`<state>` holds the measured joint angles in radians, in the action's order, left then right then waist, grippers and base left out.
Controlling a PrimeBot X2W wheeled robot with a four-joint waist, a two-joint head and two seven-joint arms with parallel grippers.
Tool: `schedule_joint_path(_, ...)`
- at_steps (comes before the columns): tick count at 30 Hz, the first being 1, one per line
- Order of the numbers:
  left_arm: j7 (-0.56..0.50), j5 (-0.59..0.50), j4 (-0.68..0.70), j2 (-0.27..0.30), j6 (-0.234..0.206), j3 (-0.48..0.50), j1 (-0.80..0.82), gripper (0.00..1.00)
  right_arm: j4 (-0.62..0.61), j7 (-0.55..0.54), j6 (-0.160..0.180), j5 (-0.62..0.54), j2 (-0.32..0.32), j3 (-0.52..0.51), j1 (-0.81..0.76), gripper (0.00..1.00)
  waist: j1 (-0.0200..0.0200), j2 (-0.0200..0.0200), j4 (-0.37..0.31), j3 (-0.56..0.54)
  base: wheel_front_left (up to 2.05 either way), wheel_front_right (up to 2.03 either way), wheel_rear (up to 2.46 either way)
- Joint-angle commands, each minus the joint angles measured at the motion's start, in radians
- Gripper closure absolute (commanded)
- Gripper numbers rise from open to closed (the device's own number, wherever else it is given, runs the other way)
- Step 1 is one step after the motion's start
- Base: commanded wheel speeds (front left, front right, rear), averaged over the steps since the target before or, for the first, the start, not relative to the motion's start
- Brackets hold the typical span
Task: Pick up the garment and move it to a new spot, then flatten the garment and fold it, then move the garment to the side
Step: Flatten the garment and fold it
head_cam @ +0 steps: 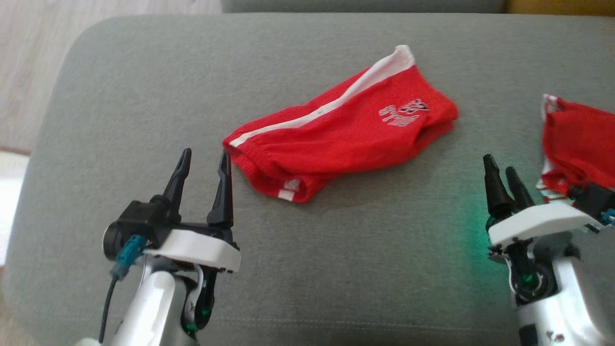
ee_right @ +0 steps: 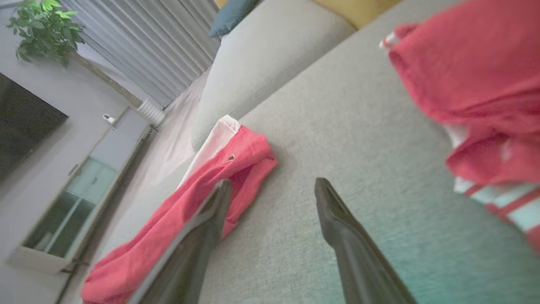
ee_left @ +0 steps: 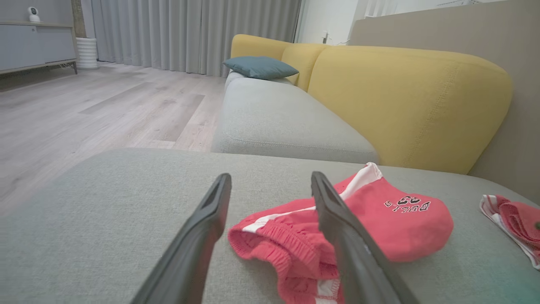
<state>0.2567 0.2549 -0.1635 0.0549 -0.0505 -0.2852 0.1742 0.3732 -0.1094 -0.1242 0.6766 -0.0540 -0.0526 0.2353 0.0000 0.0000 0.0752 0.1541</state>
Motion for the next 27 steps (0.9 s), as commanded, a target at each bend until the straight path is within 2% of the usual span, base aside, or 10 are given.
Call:
schedule_joint_path(1,0.005,-0.012,0.029,0.000,0.008,0.025,0.049,0.00,-0.001,-0.023,-0.007,0.052,0.003,0.015,0.073,0.00,0.0000,0.0000,0.041,0.030,0.00,0.00,0.00)
schedule_joint_path(4,0.005,-0.012,0.023,-0.002,0.011,0.017,0.057,0.00,0.085,-0.062,-0.007,0.158,0.003,-0.002,0.131,0.00,0.0000,0.0000,0.081,0.050,0.00,0.00,0.00)
schedule_joint_path(10,0.005,-0.011,0.018,-0.004,0.008,0.005,0.062,0.00,0.258,-0.091,-0.007,0.278,0.004,-0.057,0.252,0.00,0.0000,0.0000,0.149,0.077,0.00,0.00,0.00)
schedule_joint_path(18,0.005,-0.008,0.023,-0.004,0.000,-0.022,0.072,0.00,0.413,-0.098,-0.007,0.330,0.004,-0.118,0.359,0.00,0.0000,0.0000,0.192,0.095,0.00,0.00,0.00)
schedule_joint_path(27,0.005,-0.009,0.033,-0.005,-0.011,-0.058,0.085,0.00,0.510,-0.117,-0.007,0.330,0.004,-0.117,0.431,0.00,0.0000,0.0000,0.206,0.106,0.00,0.00,0.00)
